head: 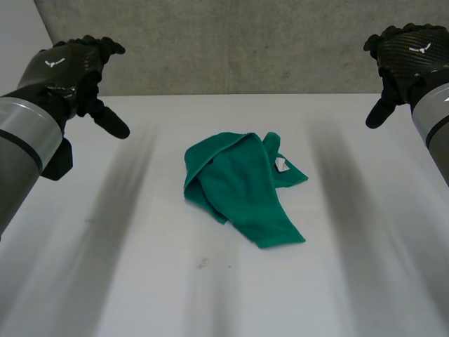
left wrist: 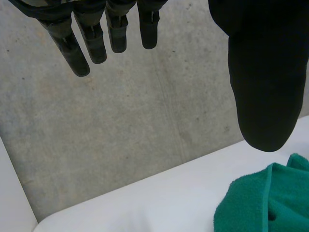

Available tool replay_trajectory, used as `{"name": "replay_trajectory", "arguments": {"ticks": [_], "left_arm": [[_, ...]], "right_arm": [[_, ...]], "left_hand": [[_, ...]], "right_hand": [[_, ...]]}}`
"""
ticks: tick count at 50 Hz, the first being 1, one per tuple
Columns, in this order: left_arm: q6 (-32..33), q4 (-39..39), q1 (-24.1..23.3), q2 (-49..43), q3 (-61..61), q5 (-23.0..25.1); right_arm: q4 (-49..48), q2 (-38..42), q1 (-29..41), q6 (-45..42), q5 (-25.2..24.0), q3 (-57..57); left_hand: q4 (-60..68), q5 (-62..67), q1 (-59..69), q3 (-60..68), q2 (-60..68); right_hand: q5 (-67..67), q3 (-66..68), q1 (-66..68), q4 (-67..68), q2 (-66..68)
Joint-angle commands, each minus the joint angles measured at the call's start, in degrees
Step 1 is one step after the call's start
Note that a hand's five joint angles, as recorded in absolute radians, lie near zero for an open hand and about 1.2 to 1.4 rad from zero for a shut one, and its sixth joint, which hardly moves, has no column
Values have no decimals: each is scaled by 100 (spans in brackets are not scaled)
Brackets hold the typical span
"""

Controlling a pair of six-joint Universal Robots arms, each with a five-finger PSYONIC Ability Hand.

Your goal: Fold the towel.

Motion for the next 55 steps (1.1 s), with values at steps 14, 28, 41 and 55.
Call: {"name": "replay_trajectory", "arguments": {"ticks": [14, 28, 41, 55], "left_arm": [[-569, 729, -566, -2221, 449, -82], [-1608, 738, -663, -4068, 1557, -495], [-1582, 799, -663, -4842, 2014, -469], [-1564, 1063, -663, -4982, 2155, -416]], "right_arm": [[226, 719, 629, 209, -274, -8], [235, 2283, 629, 3480, -292, -649], [542, 4233, 866, 4104, -274, -2256], [1334, 5281, 1086, 4588, -309, -3602]], "left_hand": [[187, 119, 167, 155, 188], [793, 725, 772, 761, 794], [4250, 4182, 4230, 4219, 4251], [6812, 6744, 6792, 6780, 6813]], "right_hand": [[-273, -211, -141, -298, -272], [-273, -211, -141, -298, -272], [-182, -120, -50, -207, -181], [2419, 2481, 2551, 2394, 2420]]}}
